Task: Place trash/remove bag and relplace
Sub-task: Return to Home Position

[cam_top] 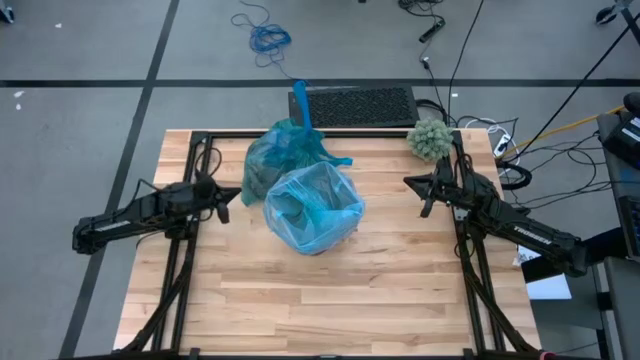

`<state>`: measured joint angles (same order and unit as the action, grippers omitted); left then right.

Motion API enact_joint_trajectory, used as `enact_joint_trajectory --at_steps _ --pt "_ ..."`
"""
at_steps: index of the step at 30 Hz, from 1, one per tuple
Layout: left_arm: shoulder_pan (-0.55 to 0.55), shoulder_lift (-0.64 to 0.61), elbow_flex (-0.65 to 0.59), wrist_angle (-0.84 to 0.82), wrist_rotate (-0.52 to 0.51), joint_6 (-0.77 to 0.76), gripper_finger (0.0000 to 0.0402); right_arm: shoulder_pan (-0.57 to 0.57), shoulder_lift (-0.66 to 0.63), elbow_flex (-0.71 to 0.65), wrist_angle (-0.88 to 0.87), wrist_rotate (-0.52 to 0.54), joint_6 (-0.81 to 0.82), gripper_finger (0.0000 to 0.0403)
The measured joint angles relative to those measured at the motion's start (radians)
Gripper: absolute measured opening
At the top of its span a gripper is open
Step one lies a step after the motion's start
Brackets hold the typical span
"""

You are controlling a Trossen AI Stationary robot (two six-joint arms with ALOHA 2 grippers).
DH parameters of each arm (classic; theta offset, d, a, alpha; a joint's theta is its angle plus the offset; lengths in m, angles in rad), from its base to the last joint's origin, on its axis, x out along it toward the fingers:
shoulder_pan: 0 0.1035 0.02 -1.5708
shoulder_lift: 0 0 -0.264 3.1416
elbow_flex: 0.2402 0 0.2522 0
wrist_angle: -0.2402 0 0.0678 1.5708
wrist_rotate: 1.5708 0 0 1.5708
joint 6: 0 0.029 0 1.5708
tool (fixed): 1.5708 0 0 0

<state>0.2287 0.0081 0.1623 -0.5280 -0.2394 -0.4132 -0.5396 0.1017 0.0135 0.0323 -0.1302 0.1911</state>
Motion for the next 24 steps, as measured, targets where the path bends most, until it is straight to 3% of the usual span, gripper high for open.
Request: enact_joint_trajectory --at_steps 3,7,10,14,24 --pt "-0.001 -0.007 0.000 0.072 0.015 0.144 0.0000 0.000 -0.001 0.000 0.002 -0.021 -0.076 0.0000" --pt "-0.003 -0.008 -0.001 0.154 0.110 0.326 0.0000 0.001 -0.001 0.000 0.017 -0.101 -0.177 0.0000" --pt "-0.003 -0.008 -0.038 0.251 0.167 0.334 0.0000 0.001 -0.001 0.000 0.024 -0.158 -0.167 0.0000" --pt "-0.003 -0.008 -0.153 0.540 0.218 0.342 0.0000 0.001 -0.003 0.000 0.032 -0.240 -0.151 0.0000" --pt "-0.003 0.008 -0.154 0.540 0.212 0.371 0.0000 0.001 0.001 0.000 0.032 -0.264 -0.188 0.0000"
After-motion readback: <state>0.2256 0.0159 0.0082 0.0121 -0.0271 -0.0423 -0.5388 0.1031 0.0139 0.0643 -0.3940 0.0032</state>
